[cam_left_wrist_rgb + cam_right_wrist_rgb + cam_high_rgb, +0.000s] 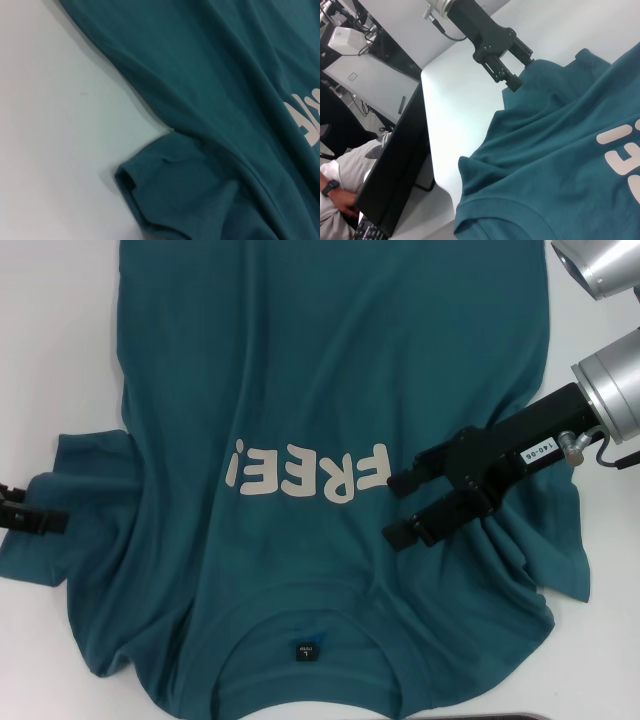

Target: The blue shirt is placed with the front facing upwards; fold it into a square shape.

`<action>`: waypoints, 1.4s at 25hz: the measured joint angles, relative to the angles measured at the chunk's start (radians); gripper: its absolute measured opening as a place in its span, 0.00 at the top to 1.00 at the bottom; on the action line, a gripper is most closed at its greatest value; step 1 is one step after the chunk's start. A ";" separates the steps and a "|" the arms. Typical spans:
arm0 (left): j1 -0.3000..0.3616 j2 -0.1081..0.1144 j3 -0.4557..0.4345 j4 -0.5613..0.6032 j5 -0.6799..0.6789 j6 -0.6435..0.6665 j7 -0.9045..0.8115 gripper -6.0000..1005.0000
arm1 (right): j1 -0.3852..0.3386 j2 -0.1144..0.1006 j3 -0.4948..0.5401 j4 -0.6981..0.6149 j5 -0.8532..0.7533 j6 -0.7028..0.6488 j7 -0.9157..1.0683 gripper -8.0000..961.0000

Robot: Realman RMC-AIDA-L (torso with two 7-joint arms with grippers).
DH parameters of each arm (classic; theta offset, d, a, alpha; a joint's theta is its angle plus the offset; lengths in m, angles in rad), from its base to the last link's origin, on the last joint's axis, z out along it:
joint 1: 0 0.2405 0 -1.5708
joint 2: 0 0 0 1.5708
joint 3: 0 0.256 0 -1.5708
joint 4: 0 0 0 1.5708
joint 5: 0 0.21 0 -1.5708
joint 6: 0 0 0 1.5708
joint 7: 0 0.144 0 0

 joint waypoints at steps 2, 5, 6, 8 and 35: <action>0.000 0.000 0.000 0.001 0.003 0.002 0.000 0.21 | 0.000 0.000 0.000 0.000 0.000 0.000 0.000 0.02; -0.001 -0.001 0.001 0.001 0.003 0.003 0.000 0.21 | 0.000 0.000 0.000 0.000 0.000 0.000 0.000 0.02; -0.002 -0.003 0.001 0.001 0.003 0.003 0.000 0.21 | 0.000 0.000 0.000 0.000 0.000 0.000 0.000 0.02; -0.004 -0.006 0.001 0.001 0.003 0.003 0.001 0.21 | 0.000 0.000 0.000 0.000 0.000 0.000 0.000 0.02; -0.027 -0.024 0.008 0.005 0.048 -0.010 0.013 0.47 | -0.005 -0.004 0.008 0.022 0.006 0.011 -0.015 0.03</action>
